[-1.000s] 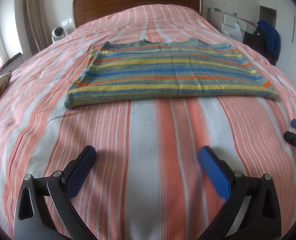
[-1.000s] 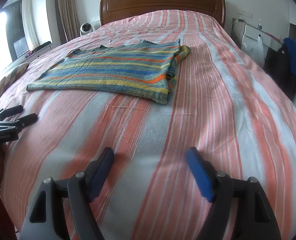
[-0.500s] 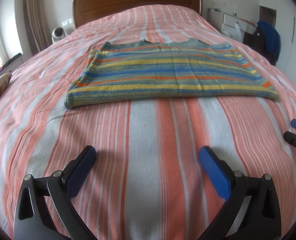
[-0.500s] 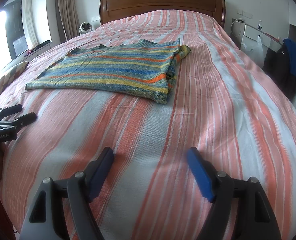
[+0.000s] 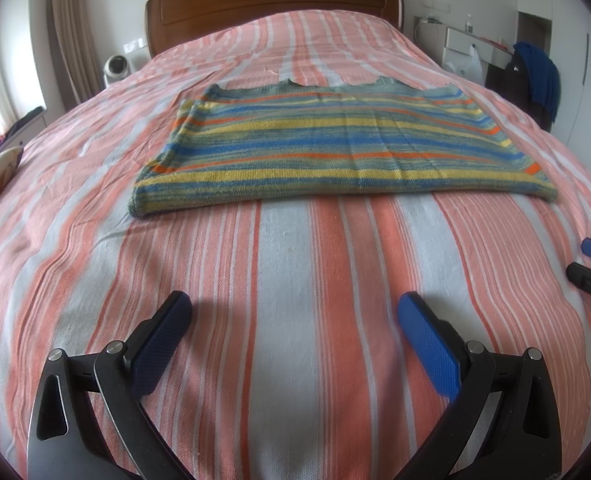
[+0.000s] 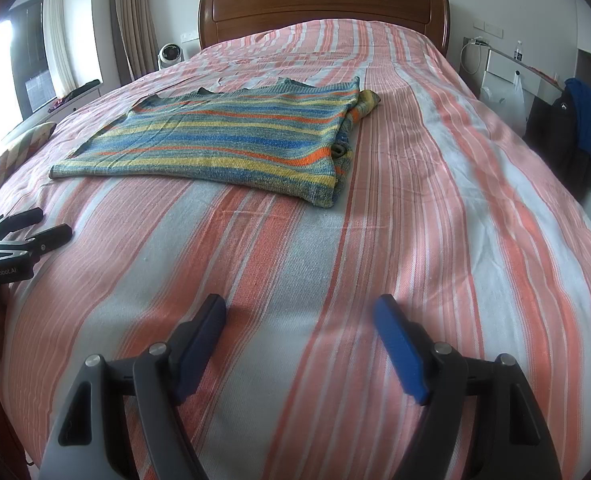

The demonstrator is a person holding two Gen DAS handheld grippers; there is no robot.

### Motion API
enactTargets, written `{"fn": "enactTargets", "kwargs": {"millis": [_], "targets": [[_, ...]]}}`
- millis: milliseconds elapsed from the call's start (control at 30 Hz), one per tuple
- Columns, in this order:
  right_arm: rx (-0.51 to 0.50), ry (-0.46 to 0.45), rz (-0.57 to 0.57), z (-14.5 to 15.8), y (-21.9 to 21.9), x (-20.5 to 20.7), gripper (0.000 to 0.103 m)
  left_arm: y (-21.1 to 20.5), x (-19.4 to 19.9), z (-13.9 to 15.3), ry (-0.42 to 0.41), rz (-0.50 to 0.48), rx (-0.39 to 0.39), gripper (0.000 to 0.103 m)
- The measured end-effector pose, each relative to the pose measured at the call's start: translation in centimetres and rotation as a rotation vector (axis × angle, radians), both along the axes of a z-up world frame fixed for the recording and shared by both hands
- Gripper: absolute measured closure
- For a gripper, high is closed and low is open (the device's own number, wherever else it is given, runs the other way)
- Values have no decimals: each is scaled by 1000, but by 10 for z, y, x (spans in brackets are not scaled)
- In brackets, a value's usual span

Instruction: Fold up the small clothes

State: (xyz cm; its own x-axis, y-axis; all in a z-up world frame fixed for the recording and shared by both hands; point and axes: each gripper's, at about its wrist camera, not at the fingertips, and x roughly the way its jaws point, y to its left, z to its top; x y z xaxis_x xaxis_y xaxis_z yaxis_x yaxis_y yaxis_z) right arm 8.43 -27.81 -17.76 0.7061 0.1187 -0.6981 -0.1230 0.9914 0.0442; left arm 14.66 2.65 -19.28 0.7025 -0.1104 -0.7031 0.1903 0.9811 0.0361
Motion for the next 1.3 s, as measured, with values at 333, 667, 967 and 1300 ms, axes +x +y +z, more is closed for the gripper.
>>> {"fn": "enactTargets", "kwargs": {"millis": [333,667,967,1300], "targets": [[-2,1,0,0,0,0,27,0,0,0,-2,0,-2,1],[-3,3,0,0,-1,0,27,-1,0,0,-5,0,-3,1],[7,18,-3,3,-4,-1,27,-17,-13,15,-7,31,106,2],[264,-37,-81,46,-104,-11,27,-181,-5,48,-23,-429,150,12]]}}
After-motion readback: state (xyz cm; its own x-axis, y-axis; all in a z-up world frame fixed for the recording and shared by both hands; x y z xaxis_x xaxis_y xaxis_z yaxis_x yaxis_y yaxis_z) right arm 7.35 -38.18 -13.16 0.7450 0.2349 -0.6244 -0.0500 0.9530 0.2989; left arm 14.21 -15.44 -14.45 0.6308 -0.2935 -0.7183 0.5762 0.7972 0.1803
